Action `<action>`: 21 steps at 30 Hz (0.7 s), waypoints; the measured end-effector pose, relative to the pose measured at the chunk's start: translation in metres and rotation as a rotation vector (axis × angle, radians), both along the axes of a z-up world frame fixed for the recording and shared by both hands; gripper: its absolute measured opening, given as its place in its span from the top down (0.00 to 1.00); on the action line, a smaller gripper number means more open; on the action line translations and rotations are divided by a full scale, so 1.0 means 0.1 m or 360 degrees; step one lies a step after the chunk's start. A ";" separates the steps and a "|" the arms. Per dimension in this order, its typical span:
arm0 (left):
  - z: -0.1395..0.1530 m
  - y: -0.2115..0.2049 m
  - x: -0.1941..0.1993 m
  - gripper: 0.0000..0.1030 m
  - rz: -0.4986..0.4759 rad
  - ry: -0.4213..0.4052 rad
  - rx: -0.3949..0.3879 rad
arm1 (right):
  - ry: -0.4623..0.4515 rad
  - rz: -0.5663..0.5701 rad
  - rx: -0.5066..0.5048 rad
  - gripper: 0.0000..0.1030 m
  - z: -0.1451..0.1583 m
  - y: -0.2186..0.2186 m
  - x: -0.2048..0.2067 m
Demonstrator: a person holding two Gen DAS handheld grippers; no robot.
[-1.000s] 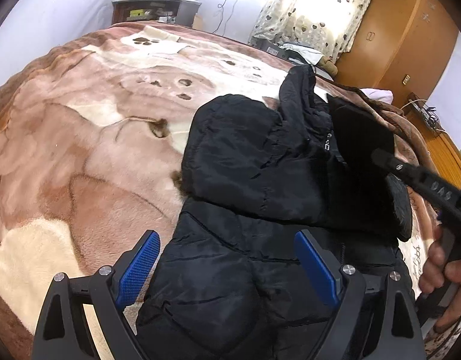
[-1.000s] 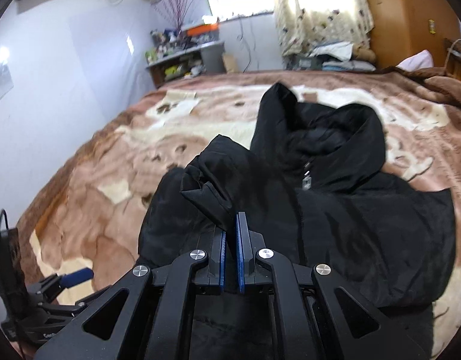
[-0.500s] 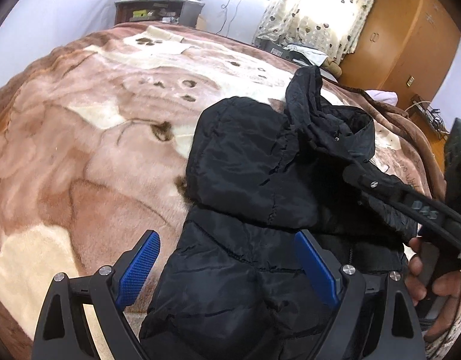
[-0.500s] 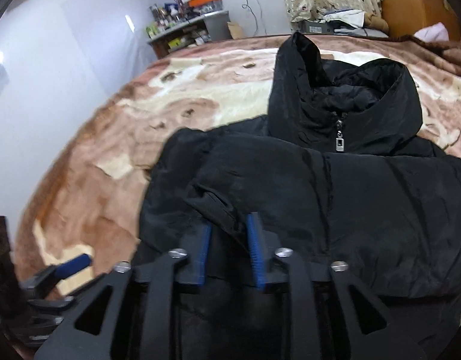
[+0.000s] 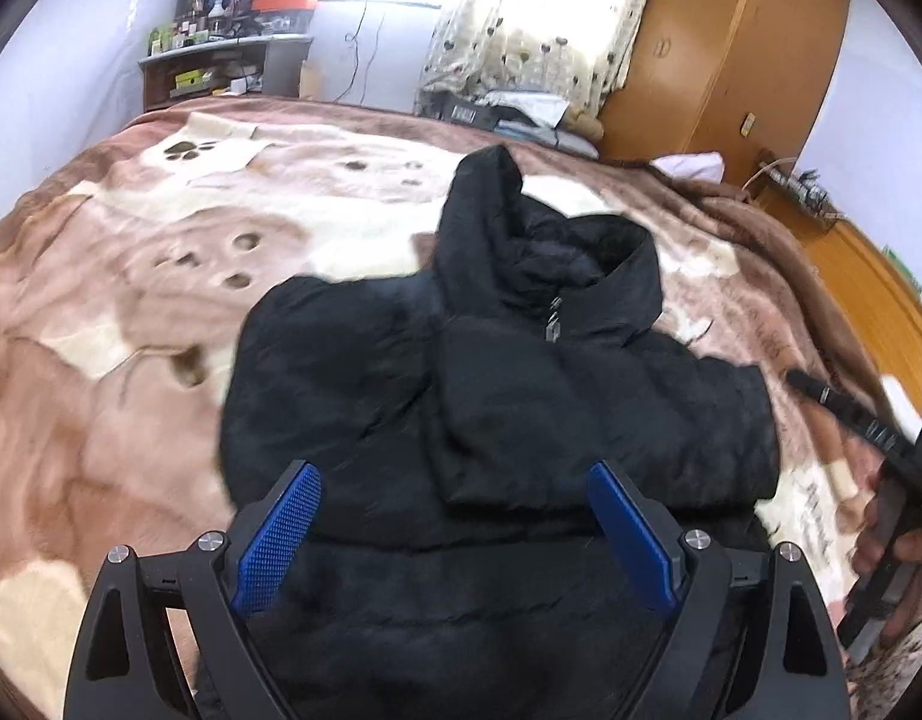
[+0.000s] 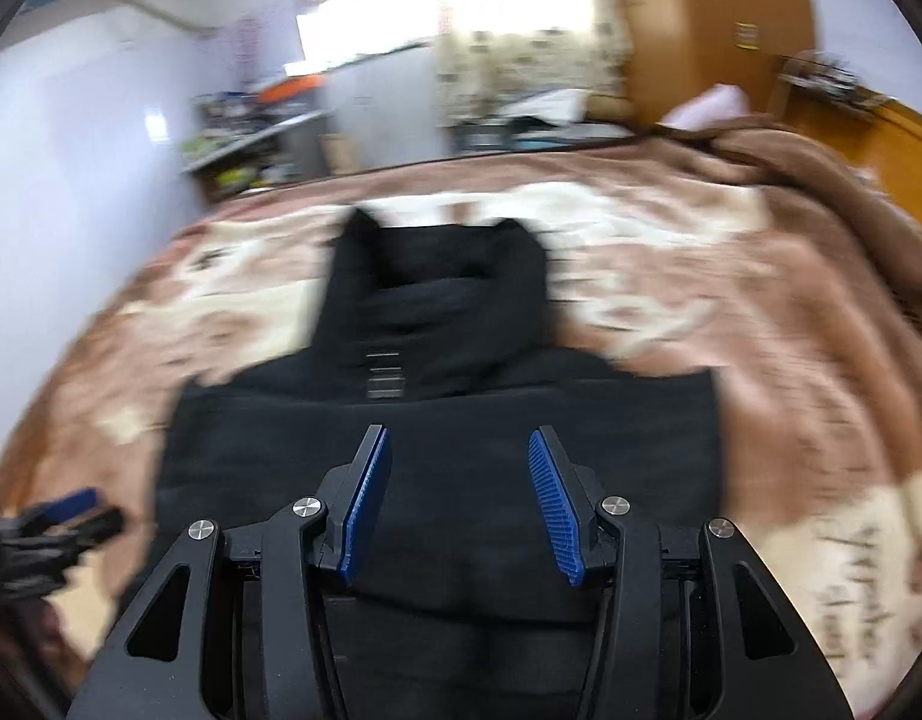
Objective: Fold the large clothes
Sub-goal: 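Open the right tool, then grasp the jacket hem with both tools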
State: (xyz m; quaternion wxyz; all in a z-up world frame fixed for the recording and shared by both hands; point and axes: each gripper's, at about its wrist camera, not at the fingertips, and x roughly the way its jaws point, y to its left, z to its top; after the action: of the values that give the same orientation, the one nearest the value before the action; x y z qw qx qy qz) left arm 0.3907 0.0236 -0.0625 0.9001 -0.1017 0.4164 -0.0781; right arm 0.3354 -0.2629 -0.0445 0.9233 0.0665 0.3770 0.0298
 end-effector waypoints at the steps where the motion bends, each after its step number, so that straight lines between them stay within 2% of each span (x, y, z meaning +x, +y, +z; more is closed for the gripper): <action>1: -0.01 -0.04 0.05 0.11 -0.0001 0.0001 -0.0013 | 0.0025 -0.0032 0.0000 0.53 -0.05 -0.10 0.02; 5: -0.19 -0.22 0.29 0.11 -0.0011 0.0088 0.0054 | 0.0118 -0.0080 -0.0066 0.53 -0.31 -0.35 0.12; 10: -0.48 -0.35 0.51 0.11 -0.0014 0.0154 0.0211 | 0.0192 -0.0006 -0.0162 0.53 -0.64 -0.33 0.20; 13: -0.72 -0.36 0.65 0.11 -0.0009 0.0264 0.0241 | 0.0238 -0.0004 -0.0200 0.53 -0.85 -0.29 0.27; 15: -0.89 -0.32 0.72 0.09 -0.0002 0.0332 0.0203 | 0.0246 -0.0008 -0.0209 0.52 -0.95 -0.29 0.30; 17: -0.95 -0.30 0.73 0.06 0.0002 0.0309 0.0180 | 0.0262 -0.0025 -0.0195 0.52 -1.02 -0.31 0.31; 21: -1.02 -0.34 0.74 0.03 -0.0027 0.0293 0.0246 | 0.0296 -0.0007 -0.0246 0.52 -1.15 -0.27 0.34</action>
State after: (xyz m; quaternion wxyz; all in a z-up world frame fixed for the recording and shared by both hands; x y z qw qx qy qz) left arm 0.4643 -0.0107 -0.1648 0.8626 -0.0353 0.5028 -0.0438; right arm 0.3691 -0.2898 -0.1591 0.8868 -0.0014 0.4620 -0.0078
